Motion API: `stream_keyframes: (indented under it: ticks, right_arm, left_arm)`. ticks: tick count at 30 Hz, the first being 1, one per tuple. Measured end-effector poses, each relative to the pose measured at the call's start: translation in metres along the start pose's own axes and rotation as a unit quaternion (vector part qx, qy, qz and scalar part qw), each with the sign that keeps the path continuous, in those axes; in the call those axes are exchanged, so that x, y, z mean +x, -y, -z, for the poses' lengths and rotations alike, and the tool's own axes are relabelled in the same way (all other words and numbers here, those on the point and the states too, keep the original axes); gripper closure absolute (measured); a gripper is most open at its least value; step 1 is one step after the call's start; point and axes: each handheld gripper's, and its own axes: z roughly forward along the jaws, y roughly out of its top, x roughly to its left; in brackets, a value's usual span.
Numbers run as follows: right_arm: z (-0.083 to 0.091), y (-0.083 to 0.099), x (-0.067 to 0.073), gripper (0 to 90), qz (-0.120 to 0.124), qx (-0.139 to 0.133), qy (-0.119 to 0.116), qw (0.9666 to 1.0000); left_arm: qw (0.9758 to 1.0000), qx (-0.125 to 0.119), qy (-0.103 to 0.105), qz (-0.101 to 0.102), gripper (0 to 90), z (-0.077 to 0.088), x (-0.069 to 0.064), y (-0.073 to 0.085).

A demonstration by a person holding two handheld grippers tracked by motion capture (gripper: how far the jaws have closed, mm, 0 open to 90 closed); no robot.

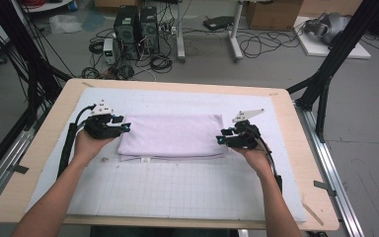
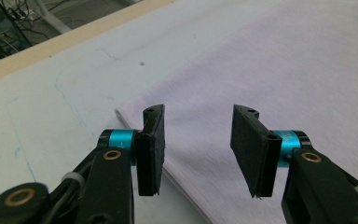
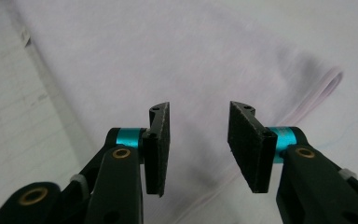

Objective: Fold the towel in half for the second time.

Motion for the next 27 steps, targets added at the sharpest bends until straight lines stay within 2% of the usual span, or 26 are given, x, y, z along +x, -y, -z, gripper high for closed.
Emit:
stream_keyframes:
  ticks: [3, 5, 6, 7, 10, 13, 16, 18, 20, 22, 24, 27]
  right_arm:
    - [0.002, 0.015, 0.006, 57.3, -0.005, -0.002, -0.004, 1.0000]
    - [0.003, 0.023, 0.008, 52.8, -0.006, -0.006, -0.023, 0.9997]
    - [0.004, 0.024, 0.008, 51.4, -0.008, 0.003, -0.030, 0.9995]
    - [0.005, 0.025, 0.010, 51.2, -0.006, 0.005, -0.034, 0.9994]
    - [0.008, 0.030, 0.018, 50.4, 0.017, -0.006, -0.024, 0.9996]
    - [0.002, 0.037, 0.019, 48.6, 0.019, 0.006, -0.017, 0.9997]
    - [-0.008, 0.041, 0.020, 47.9, 0.034, 0.010, -0.012, 0.9993]
    - [-0.010, 0.043, 0.022, 53.4, 0.048, 0.006, -0.003, 0.9988]
    - [-0.009, 0.044, 0.021, 65.4, 0.055, 0.006, 0.005, 0.9985]
    - [-0.008, 0.044, 0.020, 75.6, 0.051, 0.003, 0.003, 0.9987]
    - [-0.008, 0.044, 0.020, 79.8, 0.055, 0.004, -0.005, 0.9985]
    - [-0.005, 0.044, 0.019, 81.5, 0.042, 0.003, -0.021, 0.9989]
  left_arm:
    - [0.9999, -0.007, 0.015, 0.003, 55.4, 0.007, -0.007, 0.011]
    - [0.9998, -0.004, 0.022, 0.000, 55.9, 0.010, -0.011, 0.019]
    - [0.9996, -0.007, 0.028, 0.003, 55.4, 0.012, -0.013, 0.022]
    - [0.9994, -0.010, 0.035, 0.001, 55.0, 0.015, -0.015, 0.027]
    - [0.9984, -0.007, 0.055, 0.009, 53.6, 0.018, -0.018, 0.035]
    - [0.9971, 0.012, 0.075, 0.009, 51.5, 0.016, -0.021, 0.045]
    - [0.9953, 0.047, 0.084, 0.000, 48.2, 0.012, -0.025, 0.052]
    - [0.9956, 0.054, 0.077, -0.007, 46.9, 0.011, -0.027, 0.055]
    - [0.9958, 0.062, 0.065, -0.015, 52.6, 0.010, -0.027, 0.059]
    - [0.9965, 0.059, 0.057, -0.016, 59.3, 0.011, -0.026, 0.059]
    - [0.9966, 0.058, 0.055, -0.020, 68.2, 0.011, -0.026, 0.058]
    - [0.9968, 0.055, 0.051, -0.025, 76.4, 0.013, -0.026, 0.058]
